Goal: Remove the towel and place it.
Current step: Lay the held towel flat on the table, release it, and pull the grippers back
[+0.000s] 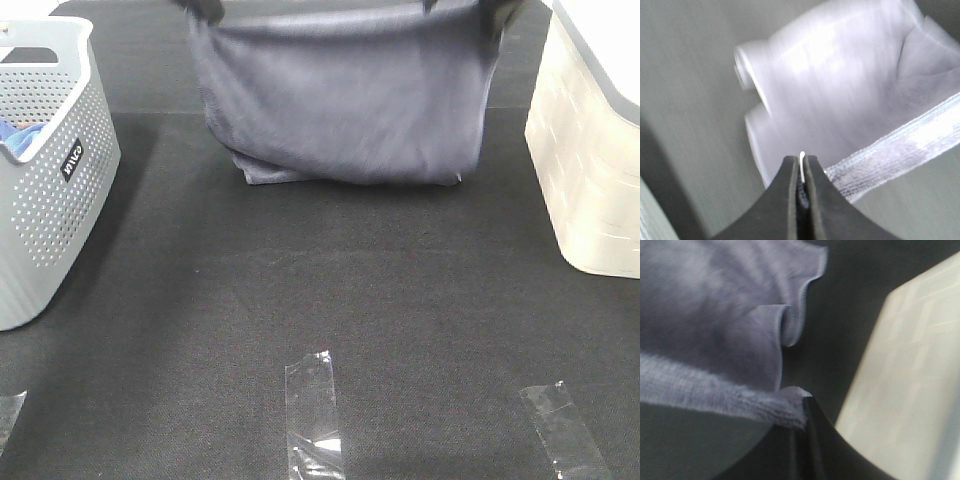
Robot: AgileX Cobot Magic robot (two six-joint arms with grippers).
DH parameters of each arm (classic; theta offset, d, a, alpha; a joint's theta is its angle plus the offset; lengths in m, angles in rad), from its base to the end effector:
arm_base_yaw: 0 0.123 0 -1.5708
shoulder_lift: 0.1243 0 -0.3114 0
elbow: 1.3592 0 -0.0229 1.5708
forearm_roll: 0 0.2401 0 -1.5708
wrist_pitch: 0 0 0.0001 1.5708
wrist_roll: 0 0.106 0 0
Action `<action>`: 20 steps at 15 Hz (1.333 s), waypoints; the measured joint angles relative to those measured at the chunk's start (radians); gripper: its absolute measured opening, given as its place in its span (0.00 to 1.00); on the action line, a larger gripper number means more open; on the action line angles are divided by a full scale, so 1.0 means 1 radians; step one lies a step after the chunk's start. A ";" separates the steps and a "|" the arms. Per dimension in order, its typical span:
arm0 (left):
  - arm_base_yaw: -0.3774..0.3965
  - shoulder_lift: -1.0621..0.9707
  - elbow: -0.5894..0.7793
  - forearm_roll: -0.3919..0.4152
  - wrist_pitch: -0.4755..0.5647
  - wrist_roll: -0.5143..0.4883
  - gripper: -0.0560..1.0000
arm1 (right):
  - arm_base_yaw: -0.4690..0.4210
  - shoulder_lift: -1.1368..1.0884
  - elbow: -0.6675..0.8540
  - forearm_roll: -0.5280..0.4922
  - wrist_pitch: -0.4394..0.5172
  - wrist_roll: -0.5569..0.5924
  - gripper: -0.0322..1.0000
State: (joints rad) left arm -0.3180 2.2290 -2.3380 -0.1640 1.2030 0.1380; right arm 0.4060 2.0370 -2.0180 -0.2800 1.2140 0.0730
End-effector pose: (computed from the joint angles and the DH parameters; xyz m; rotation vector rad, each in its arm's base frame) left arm 0.4764 -0.1738 0.3248 0.5650 2.5186 -0.2864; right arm 0.4286 0.1544 0.3282 -0.4943 2.6092 -0.2321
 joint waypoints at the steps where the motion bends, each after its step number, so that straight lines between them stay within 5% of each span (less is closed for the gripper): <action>1: 0.001 -0.011 0.040 -0.006 0.002 -0.032 0.06 | 0.000 -0.010 0.031 0.059 0.001 -0.015 0.03; 4: -0.029 -0.073 0.229 -0.007 0.003 -0.062 0.06 | 0.000 -0.067 0.182 0.101 0.000 -0.018 0.03; 8: -0.166 -0.222 0.637 0.030 0.006 -0.077 0.06 | 0.000 -0.205 0.530 0.203 0.003 -0.018 0.03; 14: -0.289 -0.390 0.974 0.016 -0.013 -0.159 0.06 | 0.002 -0.442 0.895 0.315 -0.006 -0.018 0.03; 20: -0.517 -0.571 1.213 -0.001 -0.043 -0.328 0.06 | 0.002 -0.751 1.214 0.439 -0.016 -0.018 0.03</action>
State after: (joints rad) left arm -0.8350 1.6580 -1.1250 -0.1650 1.1600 -0.1900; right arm 0.4080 1.2860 -0.8040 0.1590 1.1980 0.0550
